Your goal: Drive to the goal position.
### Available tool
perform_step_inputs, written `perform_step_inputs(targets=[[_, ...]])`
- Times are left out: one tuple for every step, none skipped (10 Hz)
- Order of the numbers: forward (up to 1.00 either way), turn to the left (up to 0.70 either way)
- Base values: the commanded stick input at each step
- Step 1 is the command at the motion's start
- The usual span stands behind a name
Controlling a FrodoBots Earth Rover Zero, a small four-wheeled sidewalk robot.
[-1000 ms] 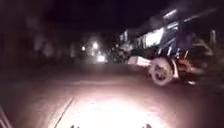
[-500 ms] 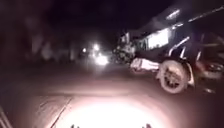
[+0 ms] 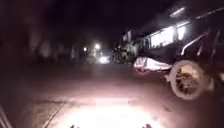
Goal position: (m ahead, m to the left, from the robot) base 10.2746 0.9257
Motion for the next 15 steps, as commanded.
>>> perform_step_inputs(targets=[[0.85,0.00],[0.85,0.00],[0.85,0.00],[0.85,0.00],[0.85,0.00],[0.85,0.00],[0.85,0.00],[0.85,0.00],[0.85,0.00],[0.85,0.00],[0.85,0.00],[0.85,0.00],[0.85,0.00],[0.85,0.00],[0.85,0.00]])
